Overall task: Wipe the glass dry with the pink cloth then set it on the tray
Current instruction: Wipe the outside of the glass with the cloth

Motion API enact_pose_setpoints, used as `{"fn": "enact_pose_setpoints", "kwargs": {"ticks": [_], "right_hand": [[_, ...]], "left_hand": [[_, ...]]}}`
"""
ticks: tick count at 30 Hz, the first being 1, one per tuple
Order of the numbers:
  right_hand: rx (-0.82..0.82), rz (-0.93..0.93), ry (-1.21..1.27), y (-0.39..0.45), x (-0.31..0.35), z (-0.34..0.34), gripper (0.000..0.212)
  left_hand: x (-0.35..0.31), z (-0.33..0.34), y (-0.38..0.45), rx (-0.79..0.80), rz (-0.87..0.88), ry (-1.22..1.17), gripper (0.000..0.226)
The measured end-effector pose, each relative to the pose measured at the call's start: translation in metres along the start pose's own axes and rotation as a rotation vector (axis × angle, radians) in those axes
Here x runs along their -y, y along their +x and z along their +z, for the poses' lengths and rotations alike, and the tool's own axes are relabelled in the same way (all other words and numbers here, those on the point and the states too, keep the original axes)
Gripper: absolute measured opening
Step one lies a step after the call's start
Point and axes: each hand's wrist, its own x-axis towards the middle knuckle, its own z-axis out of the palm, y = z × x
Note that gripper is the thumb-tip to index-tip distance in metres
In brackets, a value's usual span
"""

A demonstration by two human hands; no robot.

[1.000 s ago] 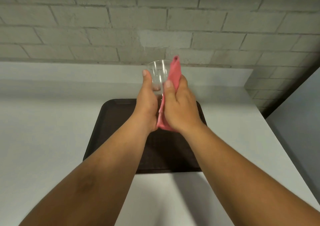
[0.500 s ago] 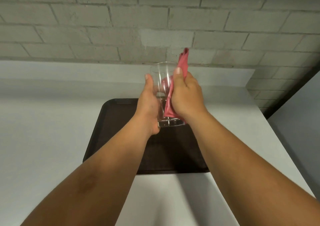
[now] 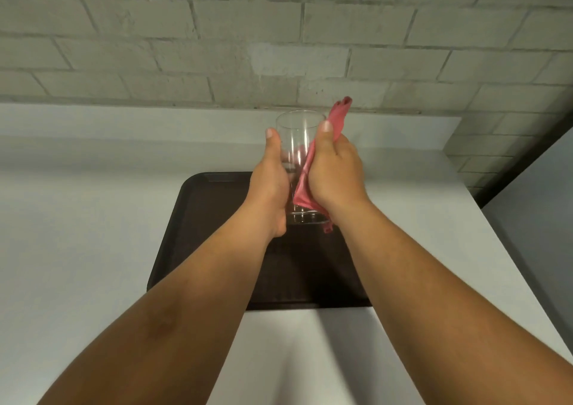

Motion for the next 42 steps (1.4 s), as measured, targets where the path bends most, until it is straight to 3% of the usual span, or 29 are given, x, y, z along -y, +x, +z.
{"fn": "enact_pose_setpoints", "kwargs": {"ticks": [3, 7, 11, 14, 18, 23, 28, 31, 35, 38, 42], "right_hand": [[-0.017, -0.121, -0.160, -0.015, -0.011, 0.011, 0.050], [-0.040, -0.133, -0.198, -0.012, -0.009, 0.018, 0.053], [-0.106, 0.036, -0.036, 0.005, -0.004, 0.011, 0.064], [-0.002, 0.160, 0.121, 0.005, -0.008, 0.006, 0.074], [0.056, 0.001, -0.045, -0.013, -0.022, 0.012, 0.054], [0.000, -0.148, -0.164, -0.015, -0.018, 0.020, 0.051], [0.011, 0.078, 0.101, 0.009, -0.009, 0.003, 0.077], [0.047, 0.171, 0.244, 0.008, -0.012, -0.001, 0.072], [0.017, 0.048, 0.018, -0.006, -0.016, 0.006, 0.060], [0.014, -0.097, -0.122, -0.018, -0.019, 0.016, 0.050], [-0.037, -0.165, -0.162, -0.013, -0.010, 0.015, 0.051]], "left_hand": [[0.001, 0.000, 0.008, -0.049, -0.004, 0.039, 0.070], [0.004, -0.002, 0.013, -0.079, 0.101, 0.141, 0.067], [0.007, -0.001, 0.015, -0.054, 0.143, 0.161, 0.061], [0.005, -0.003, 0.013, -0.051, 0.114, 0.128, 0.065], [-0.002, -0.003, 0.011, -0.073, -0.058, 0.028, 0.070], [0.009, -0.007, 0.014, -0.083, 0.085, 0.152, 0.073], [0.012, -0.007, 0.006, 0.043, 0.111, 0.128, 0.068], [0.013, -0.008, 0.002, 0.027, 0.085, 0.089, 0.070], [0.012, -0.004, 0.005, -0.044, 0.036, 0.049, 0.064], [0.011, -0.003, 0.011, -0.111, 0.119, 0.134, 0.076], [0.014, -0.009, 0.010, -0.015, 0.106, 0.107, 0.073]]}}
